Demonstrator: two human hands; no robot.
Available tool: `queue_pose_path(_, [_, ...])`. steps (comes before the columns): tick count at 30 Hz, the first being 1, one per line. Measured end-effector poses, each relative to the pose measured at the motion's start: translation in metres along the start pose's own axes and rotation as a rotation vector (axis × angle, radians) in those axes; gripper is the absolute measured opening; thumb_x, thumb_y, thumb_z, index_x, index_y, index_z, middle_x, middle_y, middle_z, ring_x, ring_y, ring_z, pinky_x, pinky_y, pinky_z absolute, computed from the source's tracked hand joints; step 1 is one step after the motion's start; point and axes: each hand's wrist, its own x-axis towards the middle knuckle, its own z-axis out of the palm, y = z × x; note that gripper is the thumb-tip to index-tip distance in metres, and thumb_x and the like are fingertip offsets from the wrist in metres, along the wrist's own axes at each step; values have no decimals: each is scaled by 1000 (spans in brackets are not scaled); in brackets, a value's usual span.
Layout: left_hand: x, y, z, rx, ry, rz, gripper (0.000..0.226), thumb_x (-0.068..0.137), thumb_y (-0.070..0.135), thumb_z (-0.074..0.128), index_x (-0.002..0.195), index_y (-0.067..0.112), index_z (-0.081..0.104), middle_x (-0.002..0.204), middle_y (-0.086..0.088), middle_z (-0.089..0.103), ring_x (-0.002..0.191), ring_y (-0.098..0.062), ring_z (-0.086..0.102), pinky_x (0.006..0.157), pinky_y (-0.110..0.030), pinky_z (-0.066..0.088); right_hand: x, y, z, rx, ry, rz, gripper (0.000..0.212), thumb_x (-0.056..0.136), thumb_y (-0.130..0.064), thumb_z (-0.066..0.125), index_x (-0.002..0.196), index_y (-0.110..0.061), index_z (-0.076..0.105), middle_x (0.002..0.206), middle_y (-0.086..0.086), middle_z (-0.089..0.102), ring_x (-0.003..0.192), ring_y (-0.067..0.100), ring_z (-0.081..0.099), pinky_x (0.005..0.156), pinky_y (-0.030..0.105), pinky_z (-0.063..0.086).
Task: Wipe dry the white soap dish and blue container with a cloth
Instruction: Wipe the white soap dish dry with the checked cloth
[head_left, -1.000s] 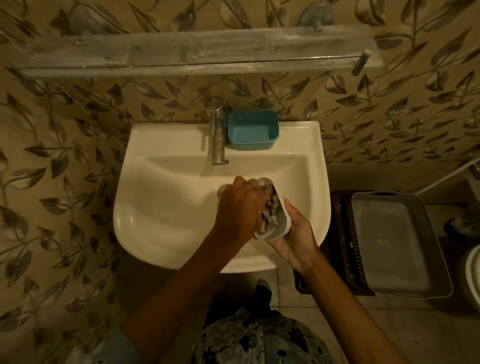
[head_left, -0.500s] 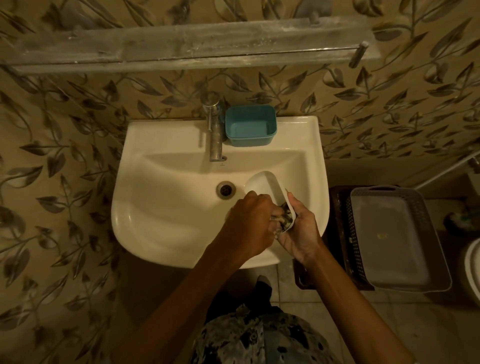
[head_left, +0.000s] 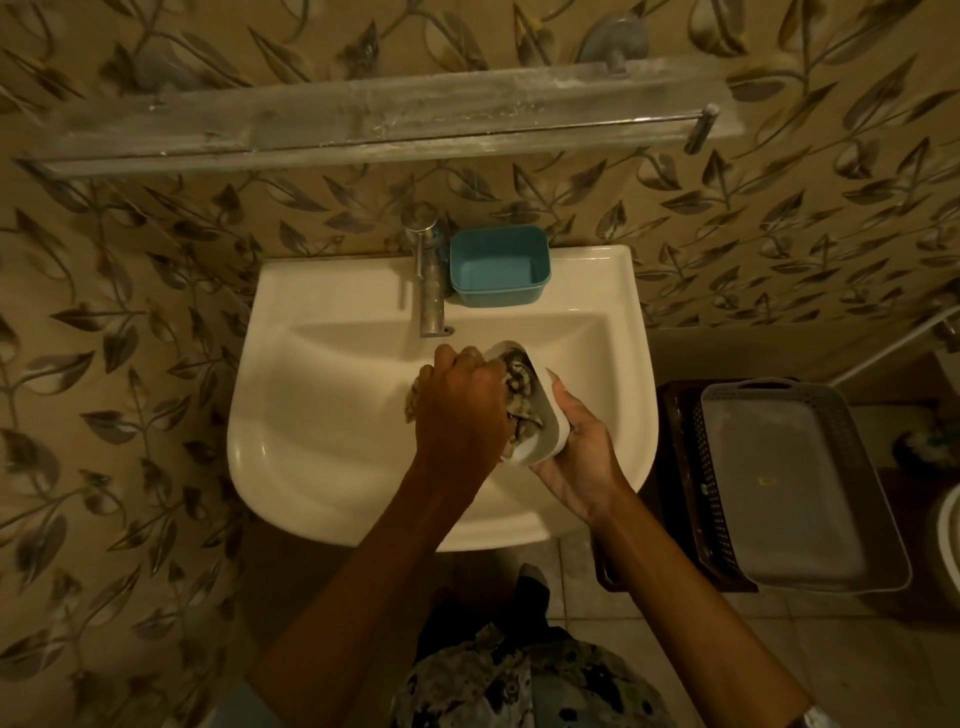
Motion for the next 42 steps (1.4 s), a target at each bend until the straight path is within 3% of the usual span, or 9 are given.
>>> queue_pose_path(5, [-17, 11, -4, -163, -332, -89, 32, 79, 18, 73, 105, 1, 64, 108, -14, 63, 101, -29, 61, 87, -36, 52, 5, -2, -2, -52, 28, -45, 39, 100, -26, 34, 134, -15, 50, 112, 10, 66, 96, 22, 67, 79, 34, 58])
queue_pose_path(9, [-15, -1, -5, -435, -512, -57, 19, 83, 20, 62, 82, 3, 72, 83, -12, 71, 81, -24, 66, 77, -37, 55, 2, 5, -7, -109, 4, -49, 40, 101, -26, 30, 134, -13, 49, 106, 9, 69, 92, 19, 68, 74, 30, 58])
queue_pose_path(14, [-7, -6, -7, -721, -520, -246, 16, 87, 15, 62, 89, 5, 74, 78, -4, 66, 71, -12, 63, 67, -24, 53, -1, 10, -7, -170, 0, -112, 45, 99, -30, 30, 139, -14, 44, 129, 20, 56, 114, 29, 56, 96, 40, 49])
queue_pose_path(17, [-1, -11, 3, -1000, -509, -638, 23, 84, 20, 67, 101, 5, 68, 91, -10, 69, 81, -21, 69, 72, -31, 57, -1, 8, -6, -195, -6, -137, 40, 96, -33, 37, 131, -20, 50, 124, 13, 60, 112, 27, 57, 96, 40, 49])
queue_pose_path(23, [12, -14, -3, -1351, -293, -1026, 9, 88, 10, 61, 83, 8, 68, 83, -14, 69, 78, -29, 67, 74, -33, 56, -7, 21, -4, -320, -32, -175, 47, 93, -30, 33, 137, -16, 43, 135, 12, 54, 123, 25, 54, 102, 38, 46])
queue_pose_path(28, [-14, -12, 3, -894, -433, -460, 19, 94, 22, 52, 103, 11, 66, 96, -4, 65, 89, -18, 64, 81, -31, 53, -7, 20, -10, -337, -6, -155, 48, 93, -32, 35, 138, -16, 44, 135, 15, 54, 121, 27, 54, 102, 39, 47])
queue_pose_path(33, [-35, -12, 6, -745, -531, -19, 18, 89, 13, 50, 75, 5, 57, 73, -4, 59, 68, -6, 57, 63, -19, 46, -6, 13, -15, -371, 1, -123, 42, 96, -30, 34, 135, -19, 47, 135, 14, 54, 123, 30, 51, 103, 43, 44])
queue_pose_path(39, [-41, -13, 4, 194, -526, 405, 42, 87, 18, 60, 128, 22, 54, 123, -8, 52, 115, -29, 43, 89, -40, 41, -7, 5, -14, -433, -51, 35, 39, 101, -31, 29, 135, -23, 47, 121, 7, 61, 104, 19, 61, 81, 32, 54])
queue_pose_path(42, [-46, -17, -1, 325, -391, 531, 30, 77, 17, 70, 107, 20, 69, 112, -10, 63, 107, -33, 53, 83, -42, 44, -11, 4, -14, -483, -82, 107, 37, 101, -32, 31, 132, -22, 50, 114, 9, 62, 95, 19, 62, 74, 32, 54])
